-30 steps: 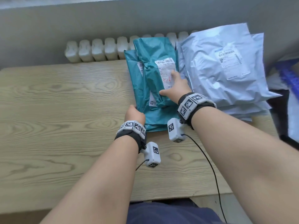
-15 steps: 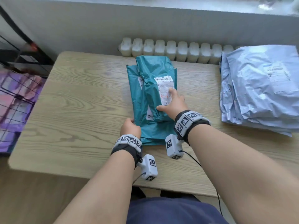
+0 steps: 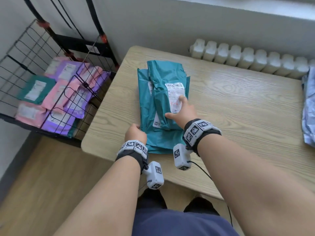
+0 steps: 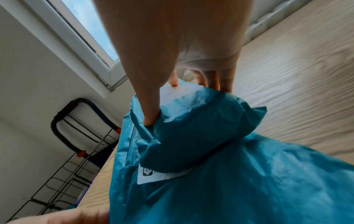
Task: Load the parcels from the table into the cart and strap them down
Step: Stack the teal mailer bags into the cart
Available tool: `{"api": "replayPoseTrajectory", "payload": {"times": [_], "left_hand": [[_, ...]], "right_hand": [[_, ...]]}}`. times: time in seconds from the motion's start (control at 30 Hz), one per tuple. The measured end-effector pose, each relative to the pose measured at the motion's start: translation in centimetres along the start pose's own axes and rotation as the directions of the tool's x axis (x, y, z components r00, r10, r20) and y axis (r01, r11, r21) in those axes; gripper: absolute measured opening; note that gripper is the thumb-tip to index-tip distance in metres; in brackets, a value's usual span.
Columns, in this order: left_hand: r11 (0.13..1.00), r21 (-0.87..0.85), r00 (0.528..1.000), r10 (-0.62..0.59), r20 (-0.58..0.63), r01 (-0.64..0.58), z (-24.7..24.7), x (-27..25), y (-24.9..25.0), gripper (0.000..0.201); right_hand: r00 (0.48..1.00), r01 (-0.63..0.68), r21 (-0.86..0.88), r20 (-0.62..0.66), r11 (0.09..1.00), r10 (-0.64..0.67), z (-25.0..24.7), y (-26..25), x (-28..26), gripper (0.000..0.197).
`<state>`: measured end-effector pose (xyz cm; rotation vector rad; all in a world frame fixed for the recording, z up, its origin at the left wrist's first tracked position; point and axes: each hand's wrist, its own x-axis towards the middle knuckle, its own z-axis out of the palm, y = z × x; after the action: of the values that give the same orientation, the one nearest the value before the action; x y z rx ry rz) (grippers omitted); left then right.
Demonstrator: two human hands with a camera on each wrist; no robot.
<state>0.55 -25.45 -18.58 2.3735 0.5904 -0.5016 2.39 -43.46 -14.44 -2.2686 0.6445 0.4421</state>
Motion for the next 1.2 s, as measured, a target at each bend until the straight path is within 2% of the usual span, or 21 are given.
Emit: {"api": "replayPoseTrajectory", "payload": {"times": [0.23,0.43,0.53,0.63,0.7,0.77,0.87,1.0,1.13,1.2], "left_hand": [[1.0,0.012,0.999,-0.002,0.039,0.001,-4.1,2.6,-2.3,0.04],[0.982,-0.188,0.994,0.009,-0.108,-0.029,-5.9,2.4,0.7,0.03],[0.961,-0.264,0.996,0.062,-0.07,-0.079,-6.0,1.9,2.9,0.028],[0.953,-0.28,0.992,0.122,0.018,-0.113,-5.2,1.5,4.6,0.023],[0.949,-0.295,0.99,0.131,0.045,-0.112,-4.6,1.2,5.2,0.02],[0.949,-0.299,0.989,0.13,0.066,-0.105,-3.9,1.0,5.5,0.023],[0.949,-0.3,0.981,0.14,0.132,-0.095,-3.2,0.8,5.7,0.027],[0.946,-0.309,0.979,0.149,0.141,-0.099,-3.4,0.6,6.0,0.043],[0.9,-0.408,0.974,0.206,0.094,-0.151,-4.9,0.6,6.3,0.023],[0.859,-0.491,0.979,0.198,0.051,-0.148,-6.4,0.8,6.1,0.015]], "right_hand": [[1.0,0.001,-0.061,-0.022,0.998,-0.002,3.1,-4.0,-0.7,0.082],[0.997,0.061,0.032,0.043,0.998,-0.062,2.1,-3.7,-1.0,0.092],[0.996,0.09,0.167,-0.006,0.982,-0.09,1.4,-3.3,-1.2,0.082],[1.0,-0.014,0.32,-0.013,0.947,0.019,0.6,-3.1,-0.9,0.07],[0.996,-0.092,0.277,0.04,0.956,0.084,0.1,-2.9,-0.6,0.064],[0.993,-0.112,0.222,0.072,0.969,0.098,-0.2,-2.6,-0.3,0.049],[0.994,-0.087,0.234,0.078,0.968,0.07,-0.6,-2.5,-0.1,0.03],[0.999,-0.034,0.269,0.019,0.962,0.03,-1.7,-3.6,-0.4,0.034],[0.997,0.072,0.277,-0.048,0.958,-0.061,-2.4,-6.0,-1.2,0.036],[0.993,0.113,0.274,-0.064,0.955,-0.099,-2.3,-7.7,-1.8,0.037]]}}
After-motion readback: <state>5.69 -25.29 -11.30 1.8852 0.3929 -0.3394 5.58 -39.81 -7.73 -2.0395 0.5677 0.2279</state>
